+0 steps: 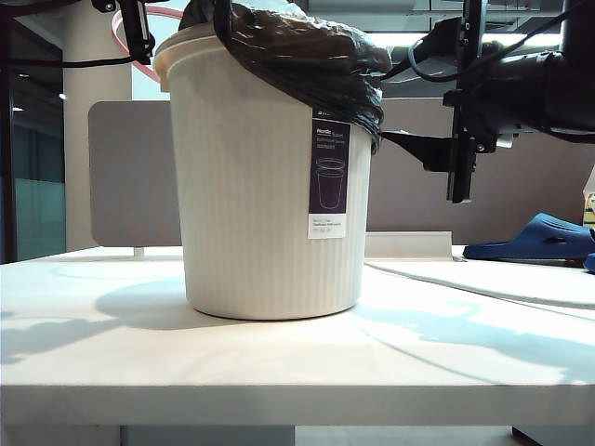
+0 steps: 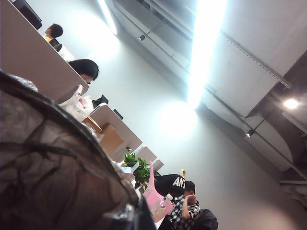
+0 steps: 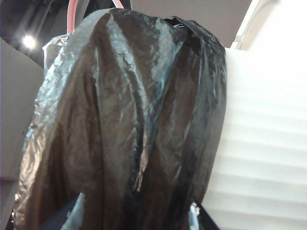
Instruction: Open the ring lid of the trash can, pull out the black garbage bag inside, and place it on the table.
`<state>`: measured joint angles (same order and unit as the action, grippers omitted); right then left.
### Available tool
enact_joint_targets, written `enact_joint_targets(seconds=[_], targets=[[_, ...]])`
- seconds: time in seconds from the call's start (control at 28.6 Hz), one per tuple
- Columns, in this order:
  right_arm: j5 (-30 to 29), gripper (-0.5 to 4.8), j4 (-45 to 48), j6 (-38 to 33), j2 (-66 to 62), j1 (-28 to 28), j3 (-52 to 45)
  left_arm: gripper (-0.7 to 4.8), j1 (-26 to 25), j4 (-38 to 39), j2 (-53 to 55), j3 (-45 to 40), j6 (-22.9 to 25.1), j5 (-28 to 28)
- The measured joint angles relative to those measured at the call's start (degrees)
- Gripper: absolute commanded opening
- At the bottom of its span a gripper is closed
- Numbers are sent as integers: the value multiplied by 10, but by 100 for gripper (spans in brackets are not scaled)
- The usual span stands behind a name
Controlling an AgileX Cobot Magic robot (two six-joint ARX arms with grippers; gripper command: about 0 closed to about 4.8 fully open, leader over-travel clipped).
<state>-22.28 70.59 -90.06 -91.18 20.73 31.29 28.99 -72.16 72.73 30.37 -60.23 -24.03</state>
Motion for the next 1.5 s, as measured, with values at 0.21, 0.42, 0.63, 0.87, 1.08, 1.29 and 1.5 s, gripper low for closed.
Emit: enact_joint_targets(seconds=[0.21,0.42,0.63,0.87,1.08,1.29,1.5], targets=[[5,274,-2,-1,0,2,0,-6,0,0,0,0,0,0],[8,274,-15,-1,0,2,0,-6,0,0,0,0,0,0],[11,274,-24,-1,-4,2,12,-6,0,0,0,0,0,0],[11,274,-26,-1,-24,3,28,-6,0,0,0,0,0,0],[11,274,-26,-1,-40,3,30,-6,0,0,0,0,0,-1],[11,274,-25,-1,-44,3,30,-6,0,0,0,0,0,-2],[10,274,-9,-1,-45,3,41,-6,0,0,0,0,2,-2]])
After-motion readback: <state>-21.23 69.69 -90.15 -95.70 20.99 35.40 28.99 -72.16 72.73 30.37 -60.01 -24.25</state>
